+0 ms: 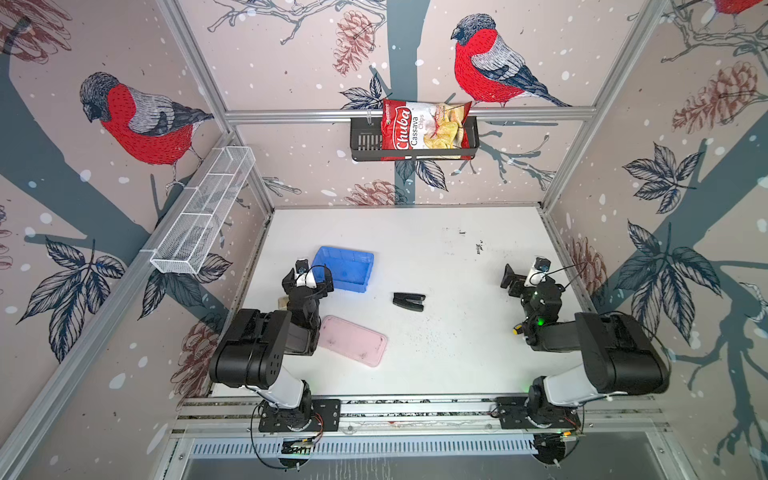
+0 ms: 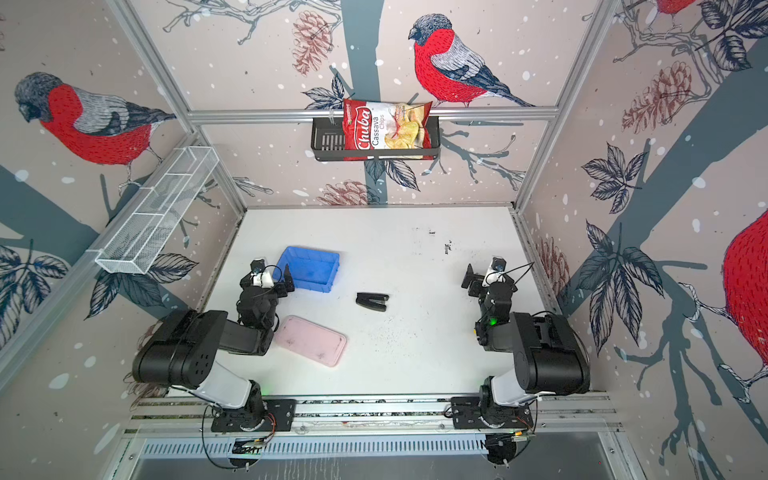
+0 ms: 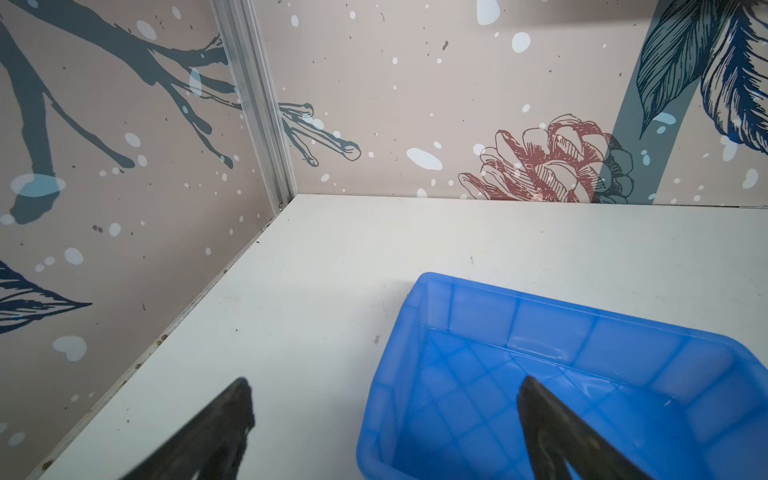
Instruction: Put the screwdriver in the bin
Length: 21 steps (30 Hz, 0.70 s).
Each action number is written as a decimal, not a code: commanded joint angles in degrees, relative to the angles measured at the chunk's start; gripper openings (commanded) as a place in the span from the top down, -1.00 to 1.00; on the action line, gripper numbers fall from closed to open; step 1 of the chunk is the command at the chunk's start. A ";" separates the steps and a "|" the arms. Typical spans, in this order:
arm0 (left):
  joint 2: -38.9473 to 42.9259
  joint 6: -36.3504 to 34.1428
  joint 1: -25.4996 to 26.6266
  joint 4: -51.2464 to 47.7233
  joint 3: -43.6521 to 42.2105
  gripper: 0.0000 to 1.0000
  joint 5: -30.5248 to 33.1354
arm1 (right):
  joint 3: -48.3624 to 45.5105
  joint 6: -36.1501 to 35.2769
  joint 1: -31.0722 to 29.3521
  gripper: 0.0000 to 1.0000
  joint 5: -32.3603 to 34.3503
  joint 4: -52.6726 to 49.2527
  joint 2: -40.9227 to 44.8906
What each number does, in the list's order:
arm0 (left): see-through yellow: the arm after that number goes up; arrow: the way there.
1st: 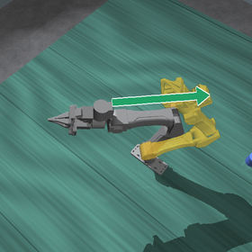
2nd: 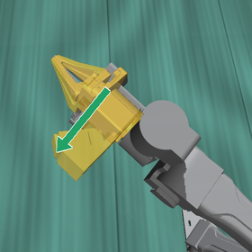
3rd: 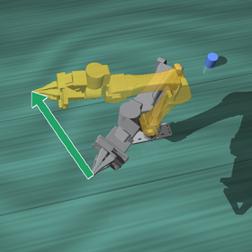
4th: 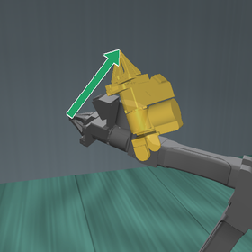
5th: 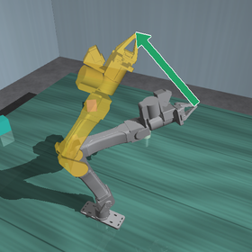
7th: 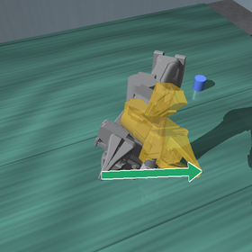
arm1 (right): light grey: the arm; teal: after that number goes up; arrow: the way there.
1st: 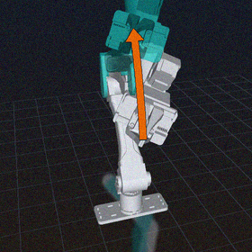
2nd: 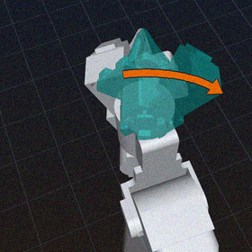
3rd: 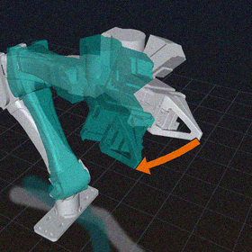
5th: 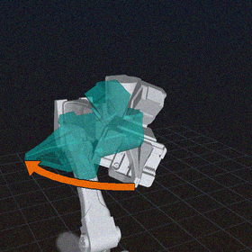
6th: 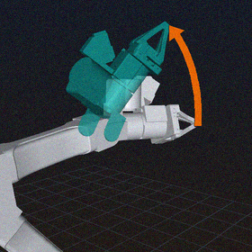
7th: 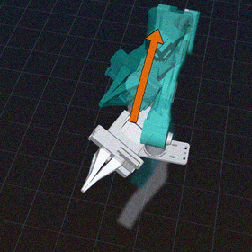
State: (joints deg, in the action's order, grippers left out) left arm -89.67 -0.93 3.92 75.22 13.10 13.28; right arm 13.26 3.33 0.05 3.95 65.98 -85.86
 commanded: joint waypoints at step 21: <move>0.11 0.13 0.03 0.80 0.01 -0.96 -0.58 | -0.02 0.49 -0.05 -0.99 -0.07 2.61 0.17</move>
State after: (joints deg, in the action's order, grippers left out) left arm -89.67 -0.93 3.92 75.22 13.10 13.28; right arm 13.28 3.33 0.12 3.95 65.95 -85.86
